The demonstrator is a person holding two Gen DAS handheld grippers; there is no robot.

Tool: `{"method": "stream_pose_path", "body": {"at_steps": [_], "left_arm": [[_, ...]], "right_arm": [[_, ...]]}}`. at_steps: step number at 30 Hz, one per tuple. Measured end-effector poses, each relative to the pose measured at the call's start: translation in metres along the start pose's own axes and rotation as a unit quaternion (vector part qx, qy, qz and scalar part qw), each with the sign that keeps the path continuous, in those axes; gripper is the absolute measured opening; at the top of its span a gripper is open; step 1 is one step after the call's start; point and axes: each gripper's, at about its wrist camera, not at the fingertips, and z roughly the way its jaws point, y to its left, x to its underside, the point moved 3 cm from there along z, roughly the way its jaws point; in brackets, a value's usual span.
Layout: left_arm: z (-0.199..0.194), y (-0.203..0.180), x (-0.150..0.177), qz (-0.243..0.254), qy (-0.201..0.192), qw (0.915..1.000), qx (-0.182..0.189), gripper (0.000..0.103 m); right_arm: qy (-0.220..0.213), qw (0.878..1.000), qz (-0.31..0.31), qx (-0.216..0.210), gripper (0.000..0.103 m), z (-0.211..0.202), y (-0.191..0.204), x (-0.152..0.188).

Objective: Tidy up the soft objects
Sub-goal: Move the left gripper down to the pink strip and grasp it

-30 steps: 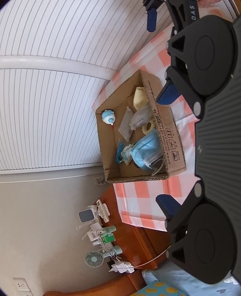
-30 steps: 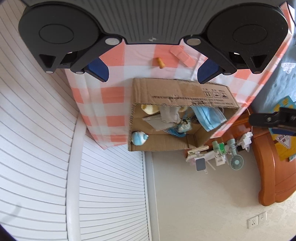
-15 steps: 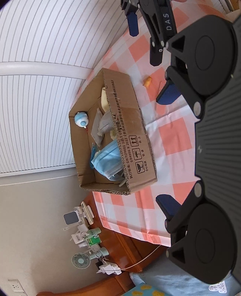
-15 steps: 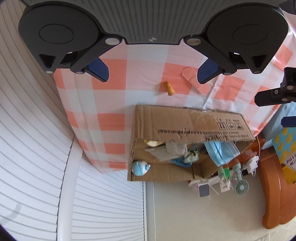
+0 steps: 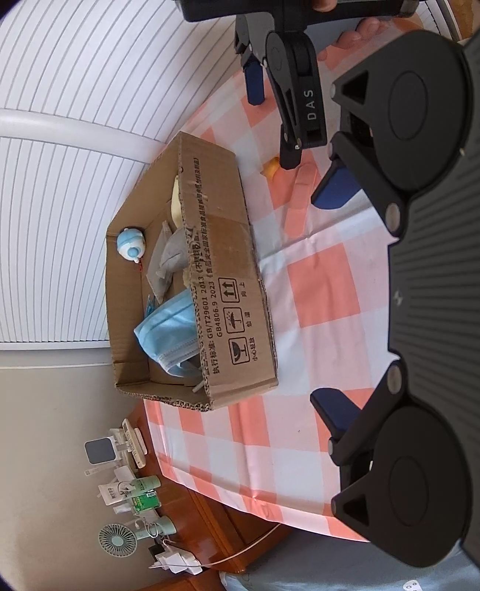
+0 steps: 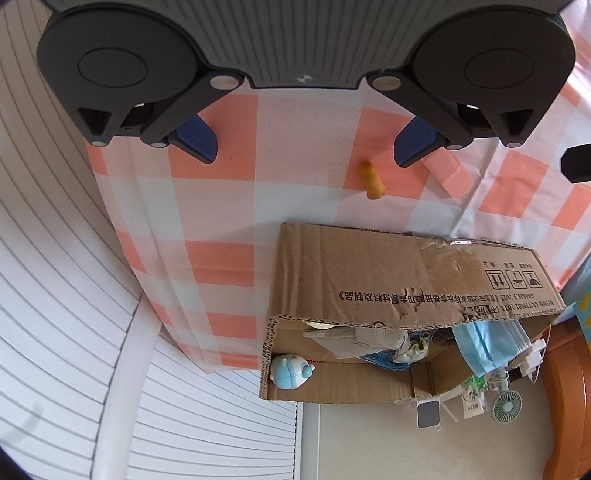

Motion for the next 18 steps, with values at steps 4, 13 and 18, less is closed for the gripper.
{"method": "stream_pose_path", "body": {"at_steps": [4, 13, 18], "left_arm": [[0.000, 0.004, 0.001, -0.003, 0.001, 1.0000, -0.002, 0.102], [-0.001, 0.006, 0.004, -0.005, 0.004, 1.0000, -0.005, 0.102], [-0.002, 0.003, 0.005, 0.003, 0.005, 0.9999, -0.009, 0.102]], "right_arm": [[-0.009, 1.000, -0.026, 0.003, 0.103, 0.009, 0.007, -0.005], [0.000, 0.998, -0.059, -0.038, 0.103, -0.002, 0.027, 0.004], [0.008, 0.995, -0.075, -0.066, 0.103, -0.009, 0.042, 0.012]]}}
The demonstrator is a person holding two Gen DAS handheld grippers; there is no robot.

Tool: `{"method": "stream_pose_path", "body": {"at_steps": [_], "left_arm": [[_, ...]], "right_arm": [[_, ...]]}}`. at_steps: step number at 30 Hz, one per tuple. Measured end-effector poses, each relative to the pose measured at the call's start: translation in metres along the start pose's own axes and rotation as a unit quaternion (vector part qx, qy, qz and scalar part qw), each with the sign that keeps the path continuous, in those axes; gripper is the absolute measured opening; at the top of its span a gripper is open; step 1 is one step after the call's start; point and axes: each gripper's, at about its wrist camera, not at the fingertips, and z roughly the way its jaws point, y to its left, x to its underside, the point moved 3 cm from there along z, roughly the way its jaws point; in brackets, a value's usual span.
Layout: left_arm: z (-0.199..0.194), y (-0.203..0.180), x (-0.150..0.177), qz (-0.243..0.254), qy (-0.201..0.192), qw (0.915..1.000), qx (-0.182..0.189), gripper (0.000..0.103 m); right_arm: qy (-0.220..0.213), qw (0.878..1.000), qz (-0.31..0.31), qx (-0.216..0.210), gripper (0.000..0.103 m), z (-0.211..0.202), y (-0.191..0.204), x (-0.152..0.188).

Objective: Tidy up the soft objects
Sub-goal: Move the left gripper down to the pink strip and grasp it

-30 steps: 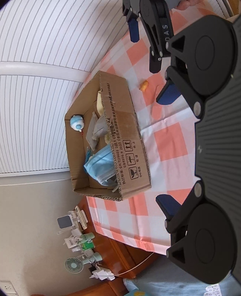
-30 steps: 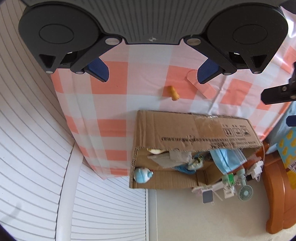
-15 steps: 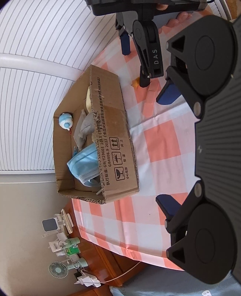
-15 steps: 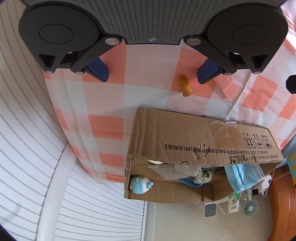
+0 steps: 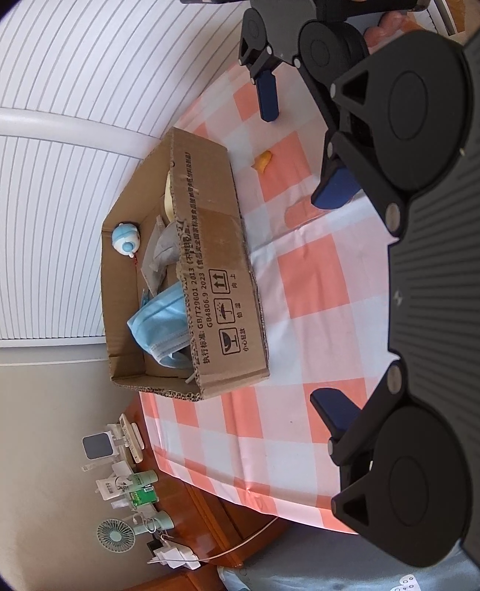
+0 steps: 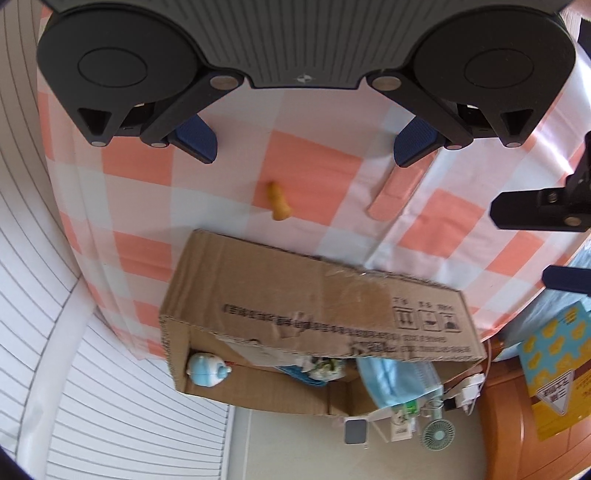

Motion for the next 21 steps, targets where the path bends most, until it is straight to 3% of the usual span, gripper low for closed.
{"method": "stream_pose_path", "body": {"at_steps": [9, 21], "left_arm": [[0.003, -0.002, 0.002, 0.000, 0.006, 1.0000, 0.005, 0.102], [0.033, -0.034, 0.007, 0.032, 0.039, 0.9980, 0.038, 0.102]], "right_arm": [[-0.022, 0.999, 0.013, 0.024, 0.103, 0.001, -0.020, 0.003], [-0.023, 0.997, 0.046, 0.062, 0.103, -0.008, -0.053, 0.016]]}}
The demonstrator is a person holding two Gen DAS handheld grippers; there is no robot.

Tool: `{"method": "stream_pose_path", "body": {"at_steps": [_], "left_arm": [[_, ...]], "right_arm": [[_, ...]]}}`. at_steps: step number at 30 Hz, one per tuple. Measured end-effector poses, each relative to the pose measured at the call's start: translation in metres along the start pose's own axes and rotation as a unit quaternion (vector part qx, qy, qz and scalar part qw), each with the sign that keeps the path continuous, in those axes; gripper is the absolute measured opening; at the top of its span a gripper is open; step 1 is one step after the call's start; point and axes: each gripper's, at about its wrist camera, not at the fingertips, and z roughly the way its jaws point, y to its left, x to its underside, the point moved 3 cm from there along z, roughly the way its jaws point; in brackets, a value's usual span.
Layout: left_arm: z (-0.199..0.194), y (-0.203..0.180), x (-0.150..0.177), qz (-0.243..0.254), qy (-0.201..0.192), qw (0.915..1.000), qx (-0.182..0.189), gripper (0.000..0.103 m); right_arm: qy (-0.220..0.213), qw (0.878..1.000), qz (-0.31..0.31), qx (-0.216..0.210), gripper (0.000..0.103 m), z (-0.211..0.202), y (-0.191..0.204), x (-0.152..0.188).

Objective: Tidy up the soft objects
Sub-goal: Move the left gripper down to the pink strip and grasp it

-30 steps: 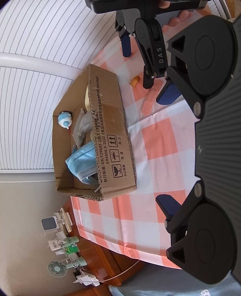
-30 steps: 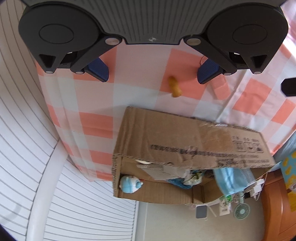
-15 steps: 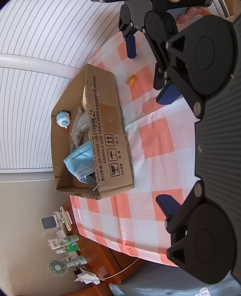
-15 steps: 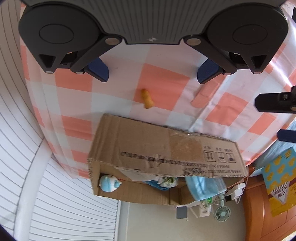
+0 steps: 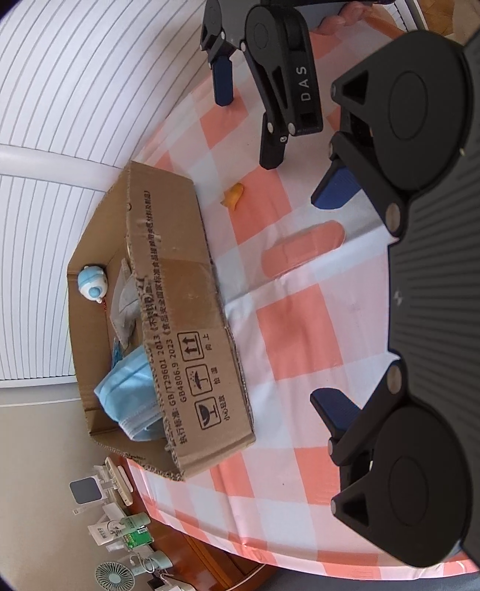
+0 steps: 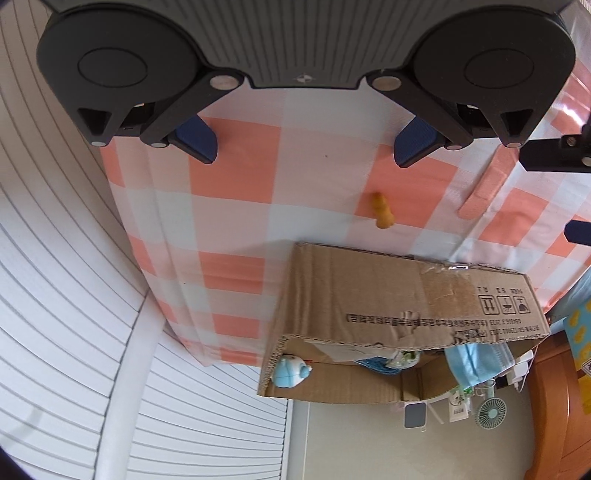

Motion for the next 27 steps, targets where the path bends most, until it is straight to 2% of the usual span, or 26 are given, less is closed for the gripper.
{"method": "stream_pose_path", "body": {"at_steps": [6, 15, 18, 20, 22, 23, 25, 27], "left_arm": [[0.020, -0.006, 0.000, -0.004, 0.018, 0.9998, -0.004, 0.102], [0.015, 0.021, 0.003, -0.032, 0.016, 0.9989, -0.029, 0.102], [0.015, 0.015, 0.000, -0.022, 0.013, 0.9987, -0.045, 0.102], [0.014, 0.006, -0.002, 0.003, 0.001, 0.9987, -0.052, 0.098], [0.011, -0.004, -0.004, 0.031, -0.011, 0.9982, -0.050, 0.080], [0.010, -0.009, -0.006, 0.041, -0.014, 0.9980, -0.047, 0.075], [0.009, -0.015, -0.007, 0.053, -0.016, 0.9978, -0.036, 0.056], [0.009, -0.019, -0.008, 0.053, -0.017, 0.9981, -0.028, 0.046]], "right_arm": [[-0.002, 1.000, 0.003, 0.001, 0.103, -0.002, -0.008, 0.004], [-0.004, 1.000, 0.003, -0.001, 0.103, -0.003, -0.009, 0.005], [-0.006, 1.000, 0.003, -0.001, 0.103, -0.003, -0.008, 0.005], [-0.006, 1.000, 0.003, -0.001, 0.103, -0.003, -0.008, 0.005], [-0.006, 1.000, 0.002, -0.002, 0.103, -0.003, -0.007, 0.005], [-0.006, 1.000, 0.000, -0.003, 0.103, -0.003, -0.006, 0.005], [-0.006, 1.000, -0.001, -0.004, 0.103, -0.004, -0.006, 0.005], [-0.006, 1.000, -0.001, -0.005, 0.103, -0.004, -0.006, 0.005]]}}
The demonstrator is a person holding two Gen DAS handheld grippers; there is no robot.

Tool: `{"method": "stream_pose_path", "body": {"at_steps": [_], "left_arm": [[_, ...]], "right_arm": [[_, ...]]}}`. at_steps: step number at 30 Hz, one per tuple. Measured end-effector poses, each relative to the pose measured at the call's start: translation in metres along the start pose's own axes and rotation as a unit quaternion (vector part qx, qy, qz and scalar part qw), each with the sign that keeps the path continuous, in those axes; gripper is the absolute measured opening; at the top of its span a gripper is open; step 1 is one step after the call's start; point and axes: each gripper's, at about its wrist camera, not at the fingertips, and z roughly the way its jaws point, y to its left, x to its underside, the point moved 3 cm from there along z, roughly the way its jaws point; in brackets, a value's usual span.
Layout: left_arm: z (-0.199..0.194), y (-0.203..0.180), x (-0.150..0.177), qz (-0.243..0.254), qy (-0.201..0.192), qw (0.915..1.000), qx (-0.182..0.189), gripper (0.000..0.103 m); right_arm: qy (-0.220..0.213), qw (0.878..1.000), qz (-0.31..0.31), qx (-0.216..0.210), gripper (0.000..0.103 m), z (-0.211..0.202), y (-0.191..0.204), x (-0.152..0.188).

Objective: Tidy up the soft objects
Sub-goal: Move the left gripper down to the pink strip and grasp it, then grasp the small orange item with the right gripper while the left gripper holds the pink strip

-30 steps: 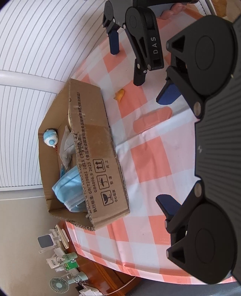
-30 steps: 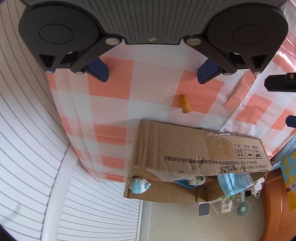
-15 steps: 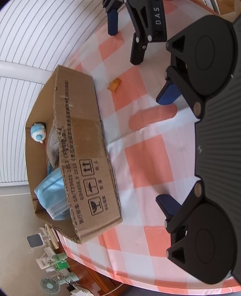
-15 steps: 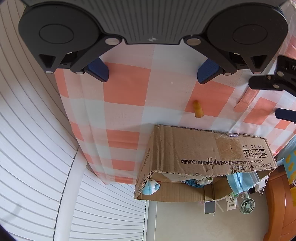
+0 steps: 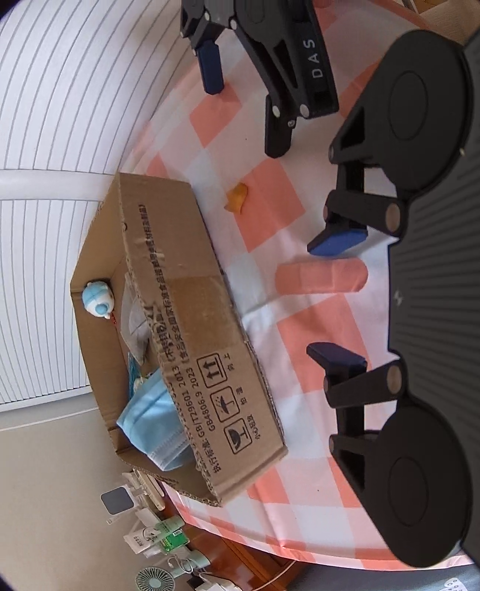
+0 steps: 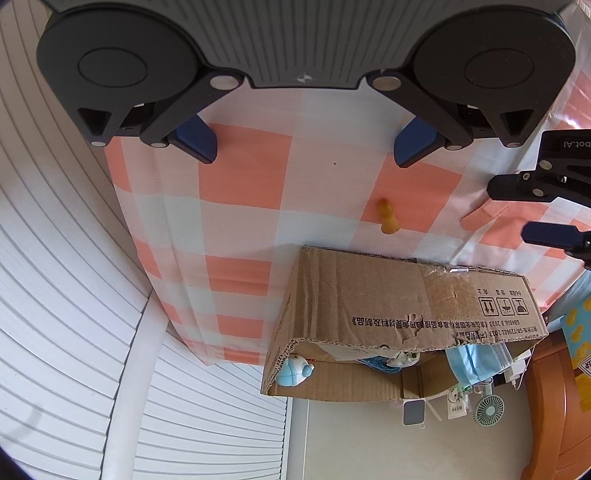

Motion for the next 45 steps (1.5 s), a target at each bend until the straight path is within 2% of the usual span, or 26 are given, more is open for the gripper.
{"method": "stream_pose_path", "body": {"at_steps": [4, 7, 10, 20, 25, 28, 33, 34, 36, 42, 45], "left_arm": [[0.001, -0.002, -0.001, -0.012, 0.000, 0.9998, 0.017, 0.028], [0.002, -0.003, -0.002, -0.015, 0.001, 0.9996, 0.025, 0.022], [0.002, -0.002, -0.002, -0.019, 0.002, 0.9994, 0.028, 0.018], [0.000, 0.010, -0.002, -0.031, 0.002, 0.9992, 0.024, 0.017], [0.001, 0.019, -0.001, -0.041, 0.004, 0.9990, 0.016, 0.017], [0.000, 0.024, 0.000, -0.046, 0.006, 0.9988, 0.014, 0.017], [0.001, 0.029, 0.001, -0.053, 0.006, 0.9984, 0.015, 0.017], [0.001, 0.030, 0.001, -0.054, 0.006, 0.9984, 0.015, 0.017], [0.002, 0.030, 0.000, -0.055, 0.005, 0.9984, 0.016, 0.017], [0.002, 0.030, -0.001, -0.055, 0.003, 0.9982, 0.021, 0.017], [0.002, 0.030, -0.001, -0.054, 0.003, 0.9983, 0.022, 0.017]], "right_arm": [[0.000, 1.000, -0.002, -0.002, 0.103, 0.000, 0.001, 0.000], [0.000, 1.000, -0.005, -0.004, 0.103, 0.000, 0.002, -0.001], [-0.001, 1.000, -0.007, -0.006, 0.103, 0.000, 0.003, -0.001], [-0.015, 0.999, -0.016, -0.032, 0.100, -0.002, 0.014, -0.004], [-0.022, 0.999, -0.028, -0.042, 0.088, 0.001, 0.022, -0.010], [-0.027, 0.998, -0.037, -0.039, 0.075, 0.005, 0.027, -0.014], [-0.036, 0.997, -0.049, -0.054, 0.049, 0.010, 0.036, -0.022], [-0.037, 0.996, -0.051, -0.056, 0.046, 0.011, 0.037, -0.023], [-0.040, 0.996, -0.054, -0.059, 0.029, 0.013, 0.039, -0.025], [-0.042, 0.995, -0.063, -0.060, 0.012, 0.014, 0.043, -0.028], [-0.043, 0.995, -0.060, -0.064, 0.012, 0.013, 0.042, -0.028]]}}
